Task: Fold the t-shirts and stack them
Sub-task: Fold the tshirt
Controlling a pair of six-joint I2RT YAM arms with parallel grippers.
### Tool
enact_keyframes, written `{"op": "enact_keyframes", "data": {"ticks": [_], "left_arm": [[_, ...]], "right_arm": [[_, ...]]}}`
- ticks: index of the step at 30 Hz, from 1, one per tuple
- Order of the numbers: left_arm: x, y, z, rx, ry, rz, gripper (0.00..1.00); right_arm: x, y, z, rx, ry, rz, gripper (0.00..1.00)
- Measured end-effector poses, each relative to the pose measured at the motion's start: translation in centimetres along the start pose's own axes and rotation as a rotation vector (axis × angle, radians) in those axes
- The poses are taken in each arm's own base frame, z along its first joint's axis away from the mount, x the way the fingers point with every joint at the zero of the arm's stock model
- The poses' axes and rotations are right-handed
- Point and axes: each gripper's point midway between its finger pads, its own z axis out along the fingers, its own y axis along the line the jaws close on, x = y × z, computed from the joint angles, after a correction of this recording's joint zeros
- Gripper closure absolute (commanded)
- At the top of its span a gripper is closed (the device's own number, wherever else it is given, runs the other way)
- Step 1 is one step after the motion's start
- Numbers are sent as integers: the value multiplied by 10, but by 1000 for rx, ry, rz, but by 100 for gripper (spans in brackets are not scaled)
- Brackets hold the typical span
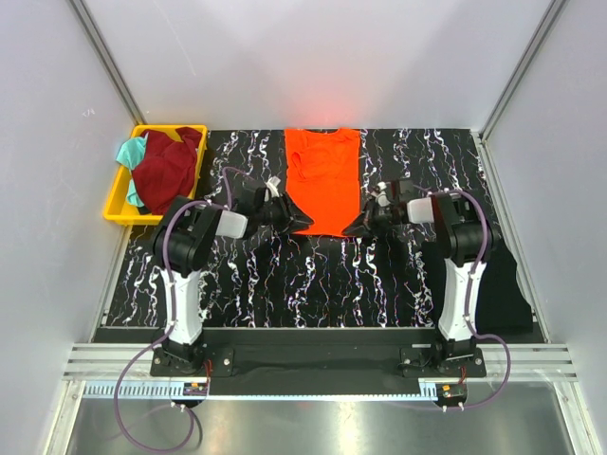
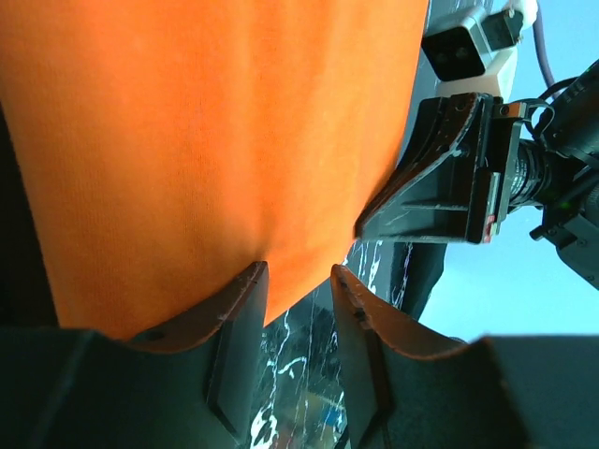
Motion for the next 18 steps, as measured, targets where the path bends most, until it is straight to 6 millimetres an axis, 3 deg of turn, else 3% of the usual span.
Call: {"op": "enact_keyframes", "data": {"ticks": [6, 9, 12, 13, 16, 18], "left_arm": [[14, 0, -18, -33, 13, 21, 53], [19, -11, -34, -64, 10, 41, 47], [17, -37, -57, -73, -45, 78, 42], [17, -46, -64, -68, -66, 90, 41], [21, -73, -93, -52, -170, 99, 40], [26, -76, -106, -56, -230, 64, 40]], "right_arm": [[7, -20, -36, 47, -62, 76, 96], [14, -28, -50, 131, -90, 107, 79], [25, -24, -64, 189, -127, 103, 66], [28, -21, -68, 201, -141, 105, 55], [30, -13, -79, 222, -191, 113, 43], [30, -10, -83, 227, -228, 133, 39]]}}
